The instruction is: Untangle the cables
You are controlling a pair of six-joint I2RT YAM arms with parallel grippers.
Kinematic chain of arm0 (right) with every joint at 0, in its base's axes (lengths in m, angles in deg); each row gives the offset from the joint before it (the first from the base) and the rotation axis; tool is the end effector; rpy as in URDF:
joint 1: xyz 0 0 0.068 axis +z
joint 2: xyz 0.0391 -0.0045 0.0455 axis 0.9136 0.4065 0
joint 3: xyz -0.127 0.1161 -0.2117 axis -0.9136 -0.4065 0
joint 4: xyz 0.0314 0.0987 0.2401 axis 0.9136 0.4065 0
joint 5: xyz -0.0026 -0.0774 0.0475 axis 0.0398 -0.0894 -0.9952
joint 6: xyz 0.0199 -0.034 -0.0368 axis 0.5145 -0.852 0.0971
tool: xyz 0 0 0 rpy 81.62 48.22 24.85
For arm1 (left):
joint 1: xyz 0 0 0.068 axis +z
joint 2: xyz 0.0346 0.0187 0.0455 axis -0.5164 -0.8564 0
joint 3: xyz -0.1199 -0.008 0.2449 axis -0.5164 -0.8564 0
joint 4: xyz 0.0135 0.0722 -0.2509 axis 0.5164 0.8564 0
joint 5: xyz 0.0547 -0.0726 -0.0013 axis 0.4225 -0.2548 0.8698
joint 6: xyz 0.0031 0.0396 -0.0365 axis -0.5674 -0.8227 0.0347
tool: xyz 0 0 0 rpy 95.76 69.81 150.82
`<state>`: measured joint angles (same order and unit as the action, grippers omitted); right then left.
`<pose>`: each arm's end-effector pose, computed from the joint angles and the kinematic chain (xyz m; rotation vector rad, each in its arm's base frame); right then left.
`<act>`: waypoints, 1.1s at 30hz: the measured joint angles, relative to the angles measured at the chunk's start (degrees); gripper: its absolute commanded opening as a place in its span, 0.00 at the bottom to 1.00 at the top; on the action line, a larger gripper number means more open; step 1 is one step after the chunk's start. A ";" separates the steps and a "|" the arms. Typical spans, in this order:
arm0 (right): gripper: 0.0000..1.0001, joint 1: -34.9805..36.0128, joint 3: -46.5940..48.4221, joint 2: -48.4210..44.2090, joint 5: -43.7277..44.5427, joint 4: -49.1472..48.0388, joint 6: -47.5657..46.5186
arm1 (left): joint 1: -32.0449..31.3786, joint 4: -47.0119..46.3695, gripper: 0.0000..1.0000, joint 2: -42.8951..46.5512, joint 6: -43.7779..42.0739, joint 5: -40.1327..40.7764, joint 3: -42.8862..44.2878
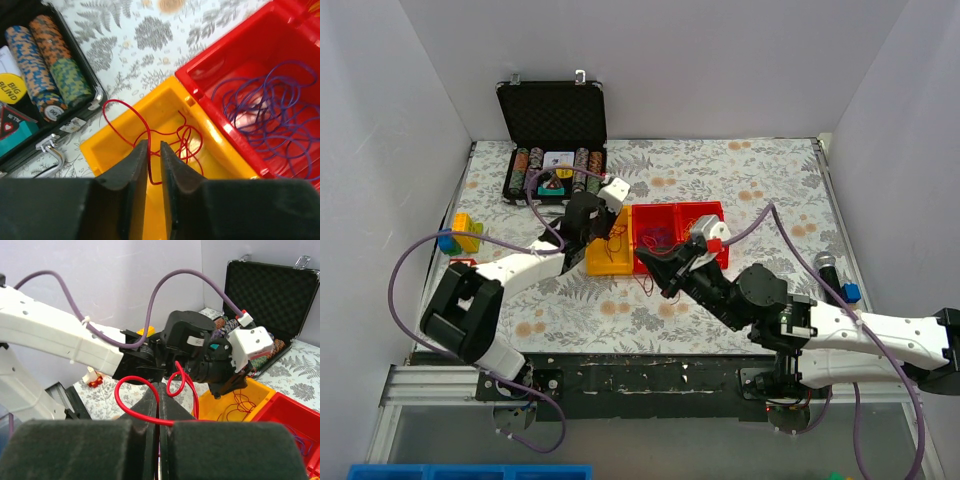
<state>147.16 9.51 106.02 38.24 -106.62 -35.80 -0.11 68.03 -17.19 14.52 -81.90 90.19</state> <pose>0.0502 0.2026 0.4015 -0.4132 1.3360 0.9345 0.2837 -0.1689 0.2330 0.0829 2.0394 -0.5418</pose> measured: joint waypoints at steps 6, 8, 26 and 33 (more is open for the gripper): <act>0.01 0.00 0.55 3.45 0.50 0.72 -1.75 | 0.83 2.36 0.47 -5.16 1.36 -0.52 2.40; 0.01 0.00 1.16 4.22 1.09 1.14 -2.25 | 1.42 3.67 0.53 -5.33 1.81 -1.20 3.58; 0.01 -11.56 7.19 14.01 -4.72 2.58 0.44 | 13.81 29.59 0.98 8.63 6.62 -13.57 25.00; 0.01 -23.39 14.10 27.10 -17.49 1.07 4.83 | 29.97 34.40 0.98 11.37 7.61 -15.61 29.70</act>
<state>123.77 23.60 133.12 20.75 -105.55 -30.97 29.85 102.44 -5.83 22.13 -97.50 119.89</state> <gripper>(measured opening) 0.029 0.981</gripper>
